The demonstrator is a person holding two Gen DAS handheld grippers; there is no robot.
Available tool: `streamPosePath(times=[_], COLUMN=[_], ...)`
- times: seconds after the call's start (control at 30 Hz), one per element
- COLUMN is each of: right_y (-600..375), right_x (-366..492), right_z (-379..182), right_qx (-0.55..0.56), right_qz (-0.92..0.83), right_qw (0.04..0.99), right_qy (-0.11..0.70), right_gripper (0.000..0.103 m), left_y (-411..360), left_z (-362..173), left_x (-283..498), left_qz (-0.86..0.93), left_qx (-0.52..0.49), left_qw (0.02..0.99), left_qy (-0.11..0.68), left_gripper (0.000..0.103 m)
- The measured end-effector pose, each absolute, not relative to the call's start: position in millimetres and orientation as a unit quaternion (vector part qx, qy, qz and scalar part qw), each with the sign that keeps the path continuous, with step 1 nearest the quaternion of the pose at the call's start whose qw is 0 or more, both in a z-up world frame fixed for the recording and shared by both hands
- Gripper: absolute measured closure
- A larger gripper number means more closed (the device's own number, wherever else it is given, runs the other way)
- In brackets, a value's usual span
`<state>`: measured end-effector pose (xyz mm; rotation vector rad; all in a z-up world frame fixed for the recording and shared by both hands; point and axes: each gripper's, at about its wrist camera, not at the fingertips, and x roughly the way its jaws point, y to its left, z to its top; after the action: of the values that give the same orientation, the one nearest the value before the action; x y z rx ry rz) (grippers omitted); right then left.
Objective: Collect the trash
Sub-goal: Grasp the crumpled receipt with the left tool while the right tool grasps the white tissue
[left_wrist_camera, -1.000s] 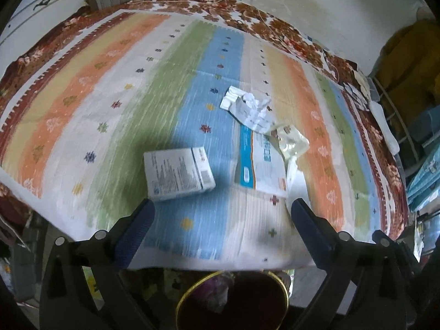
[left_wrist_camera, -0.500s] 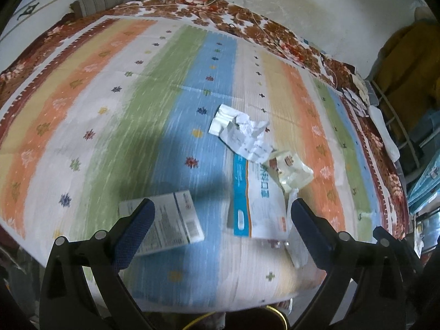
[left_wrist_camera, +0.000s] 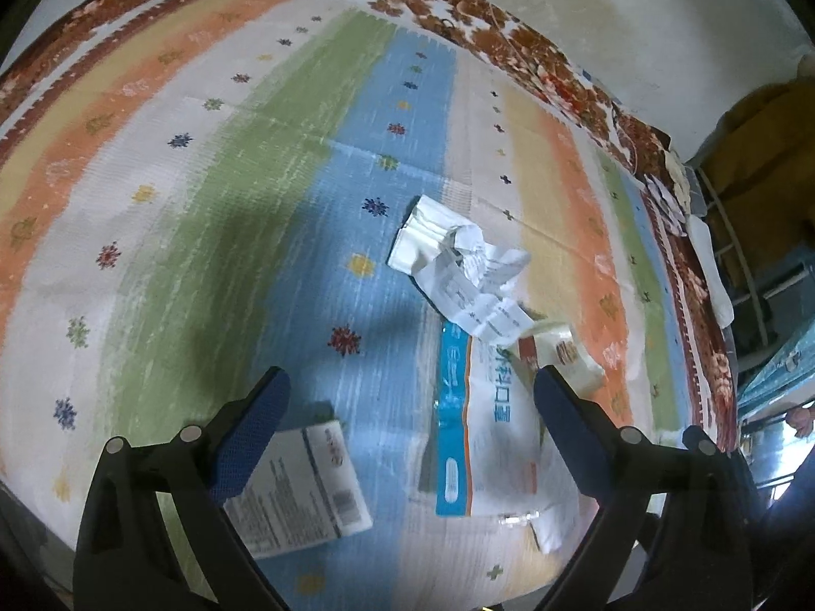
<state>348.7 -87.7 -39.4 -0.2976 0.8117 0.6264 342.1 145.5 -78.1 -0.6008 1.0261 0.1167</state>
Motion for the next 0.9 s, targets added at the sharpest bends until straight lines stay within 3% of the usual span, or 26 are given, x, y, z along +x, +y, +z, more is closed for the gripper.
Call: streamPosePath(times=[0.5,0.9], right_y=[-57.5,-43.1], right_x=[392.4,418.6], right_z=[-58.6,-83.2], right_qx=[-0.203,-0.224], right_qz=[0.318,0.339], right_qw=[0.842,0.819], right_qy=[0.385,0.404], right_gripper=[0.02,0.048], left_y=[150.2,147.7], left_z=[-104.8,-125.8], left_x=[386.3,418.0], left_qz=[0.056,0.05], left_qx=[-0.307,-0.33], left_qw=[0.815,0.801], left_qy=[0.487,0.497], left_gripper=[0.015,0.022])
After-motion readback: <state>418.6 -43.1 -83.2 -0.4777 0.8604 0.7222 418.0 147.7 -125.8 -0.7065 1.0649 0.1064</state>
